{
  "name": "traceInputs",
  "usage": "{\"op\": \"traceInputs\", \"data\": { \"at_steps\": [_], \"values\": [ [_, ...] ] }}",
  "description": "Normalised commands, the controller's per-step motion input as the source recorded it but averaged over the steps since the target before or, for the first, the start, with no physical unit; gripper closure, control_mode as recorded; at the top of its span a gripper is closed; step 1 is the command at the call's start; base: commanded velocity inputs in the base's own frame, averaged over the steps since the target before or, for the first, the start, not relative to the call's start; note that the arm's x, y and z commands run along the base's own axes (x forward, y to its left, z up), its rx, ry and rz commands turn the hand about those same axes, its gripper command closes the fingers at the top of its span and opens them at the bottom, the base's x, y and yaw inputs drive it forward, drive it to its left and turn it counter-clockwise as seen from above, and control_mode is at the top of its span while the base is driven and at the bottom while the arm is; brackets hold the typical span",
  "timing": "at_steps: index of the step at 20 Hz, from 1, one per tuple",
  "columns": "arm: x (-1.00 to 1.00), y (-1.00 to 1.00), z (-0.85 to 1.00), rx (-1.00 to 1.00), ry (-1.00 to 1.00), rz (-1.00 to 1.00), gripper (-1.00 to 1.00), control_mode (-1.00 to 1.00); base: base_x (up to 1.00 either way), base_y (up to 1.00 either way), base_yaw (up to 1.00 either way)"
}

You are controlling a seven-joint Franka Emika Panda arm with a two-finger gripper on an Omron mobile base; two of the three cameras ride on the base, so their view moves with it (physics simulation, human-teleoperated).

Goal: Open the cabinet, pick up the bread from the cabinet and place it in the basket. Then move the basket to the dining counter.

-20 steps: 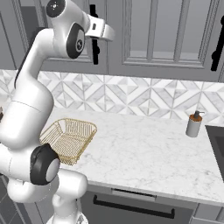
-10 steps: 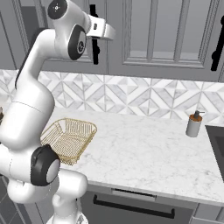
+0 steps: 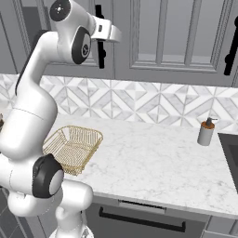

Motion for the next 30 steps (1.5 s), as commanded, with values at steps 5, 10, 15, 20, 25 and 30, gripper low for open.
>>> {"op": "traceInputs", "data": {
  "at_steps": [5,10,15,20,25,30],
  "values": [
    [-0.23,0.06,0.00,0.00,0.00,-0.08,1.00,-1.00,0.00,0.00,0.00],
    [-0.85,0.19,0.00,0.00,0.00,-0.11,1.00,-1.00,0.00,0.00,0.00],
    [-1.00,0.34,0.00,0.00,0.00,-0.07,1.00,-1.00,0.00,0.00,0.00],
    [-1.00,0.57,0.00,0.00,0.00,-0.02,1.00,-1.00,0.00,0.00,0.00],
    [-1.00,0.69,0.00,-0.03,0.00,0.00,1.00,-1.00,0.00,0.00,0.00],
    [-1.00,0.74,0.00,-0.07,0.00,0.00,1.00,-1.00,0.00,0.00,0.00]
  ]
}}
